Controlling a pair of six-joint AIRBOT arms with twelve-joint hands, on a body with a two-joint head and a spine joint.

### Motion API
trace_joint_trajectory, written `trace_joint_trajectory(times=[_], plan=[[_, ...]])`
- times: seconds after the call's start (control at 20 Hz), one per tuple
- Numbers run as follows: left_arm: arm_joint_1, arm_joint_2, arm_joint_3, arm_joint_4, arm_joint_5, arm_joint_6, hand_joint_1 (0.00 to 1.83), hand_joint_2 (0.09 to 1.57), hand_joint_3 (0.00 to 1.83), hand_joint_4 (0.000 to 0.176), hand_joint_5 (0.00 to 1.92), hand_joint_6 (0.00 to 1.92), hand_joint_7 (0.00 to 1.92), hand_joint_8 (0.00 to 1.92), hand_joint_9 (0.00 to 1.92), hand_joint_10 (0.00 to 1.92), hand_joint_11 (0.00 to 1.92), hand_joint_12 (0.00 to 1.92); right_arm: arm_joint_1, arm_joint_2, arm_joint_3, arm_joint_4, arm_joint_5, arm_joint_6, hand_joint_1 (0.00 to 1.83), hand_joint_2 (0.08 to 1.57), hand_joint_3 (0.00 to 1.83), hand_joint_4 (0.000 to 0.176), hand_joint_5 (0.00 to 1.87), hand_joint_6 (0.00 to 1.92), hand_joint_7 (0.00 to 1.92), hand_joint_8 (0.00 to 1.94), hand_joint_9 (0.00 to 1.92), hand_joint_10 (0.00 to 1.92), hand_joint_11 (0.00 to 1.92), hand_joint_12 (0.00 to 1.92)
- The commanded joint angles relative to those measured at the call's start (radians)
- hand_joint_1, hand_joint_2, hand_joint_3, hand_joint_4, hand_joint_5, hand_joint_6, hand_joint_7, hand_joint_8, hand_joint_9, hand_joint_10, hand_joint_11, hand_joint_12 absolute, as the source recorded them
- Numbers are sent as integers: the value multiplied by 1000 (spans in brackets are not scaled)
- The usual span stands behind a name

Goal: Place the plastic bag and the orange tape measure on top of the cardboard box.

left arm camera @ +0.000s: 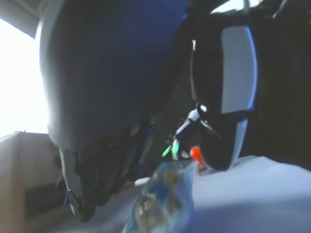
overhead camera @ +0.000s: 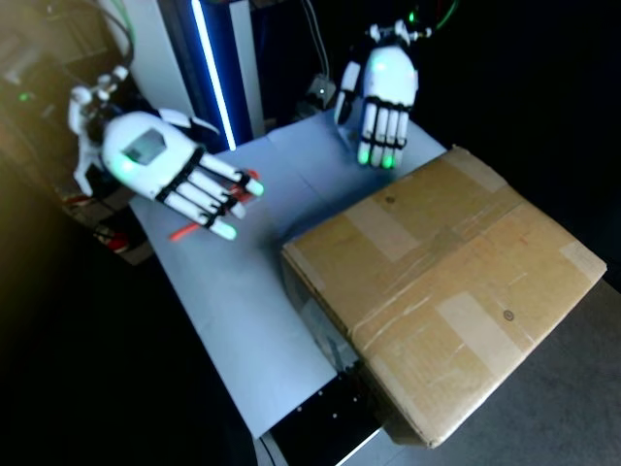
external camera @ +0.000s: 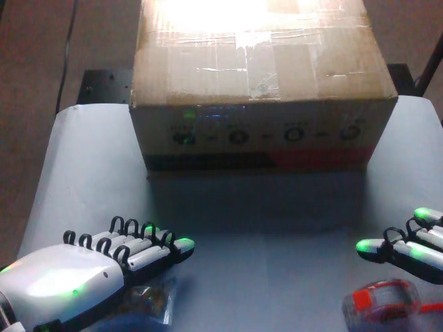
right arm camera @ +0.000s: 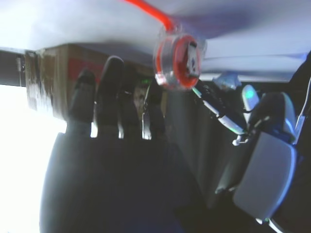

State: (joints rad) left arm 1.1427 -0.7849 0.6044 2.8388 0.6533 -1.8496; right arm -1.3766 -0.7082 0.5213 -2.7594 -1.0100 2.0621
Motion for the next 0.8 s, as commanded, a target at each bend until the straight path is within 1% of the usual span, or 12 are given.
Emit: trace_joint_trajectory(times=[0.0,0.05,0.1,0.15,0.25,0.3,0.35,0.4,0.45,0.5,0.6,0.75], plan=[[-4,-8,0,16,90,6,694,1243,3,26,0,0,0,0,0,0,0,0,3,-9,4,-20,-97,-6,455,526,392,176,0,266,0,540,0,1430,0,1921],[-4,-12,2,12,84,10,692,1247,4,34,0,0,0,0,0,0,0,0,4,-24,11,-15,-97,-11,447,523,421,176,0,149,0,511,0,1366,0,1921],[-4,-15,2,4,79,18,689,1250,5,30,0,0,0,0,0,0,0,0,4,-36,16,-10,-97,-18,487,523,439,176,0,214,0,547,0,1371,0,1921],[-1,-17,2,-1,76,23,677,1256,7,17,0,0,0,0,0,0,0,0,4,-44,21,-2,-97,-28,548,550,435,165,0,327,0,590,0,1311,0,1921],[11,-22,2,-11,76,23,655,1258,7,12,0,0,0,0,0,0,0,0,4,-63,35,6,-93,-31,576,618,354,124,0,409,0,604,0,1177,0,1921],[15,-24,4,-15,76,23,659,1260,8,16,0,0,0,0,0,0,0,0,6,-73,43,10,-81,-37,577,637,350,127,0,446,0,597,0,1116,0,1921],[20,-28,5,-21,76,23,639,1270,11,15,0,0,0,0,0,0,0,0,23,-90,58,14,-52,-45,585,664,344,112,0,513,0,603,0,1090,0,1921],[26,-31,6,-26,79,23,650,1271,10,10,0,0,0,0,0,0,0,0,39,-108,73,14,-26,-45,598,760,229,85,0,551,0,634,0,1099,0,1921],[37,-33,8,-33,86,23,646,1272,10,2,0,0,0,0,0,0,0,0,52,-124,87,14,-11,-45,675,800,140,18,0,617,0,671,0,1101,0,1921],[45,-35,9,-39,91,23,647,1275,11,5,0,0,0,0,0,0,0,0,61,-135,96,16,-7,-46,752,818,117,0,0,528,0,649,0,1051,0,1910],[52,-45,17,-51,90,23,652,1270,6,9,0,0,0,0,0,0,0,0,76,-154,114,21,14,-62,730,831,75,0,0,644,0,696,0,1028,0,1839],[70,-51,18,-64,91,23,656,1273,6,0,38,12,0,0,0,0,0,0,109,-177,118,52,68,-174,688,924,9,0,105,548,79,694,22,1210,144,1741]])
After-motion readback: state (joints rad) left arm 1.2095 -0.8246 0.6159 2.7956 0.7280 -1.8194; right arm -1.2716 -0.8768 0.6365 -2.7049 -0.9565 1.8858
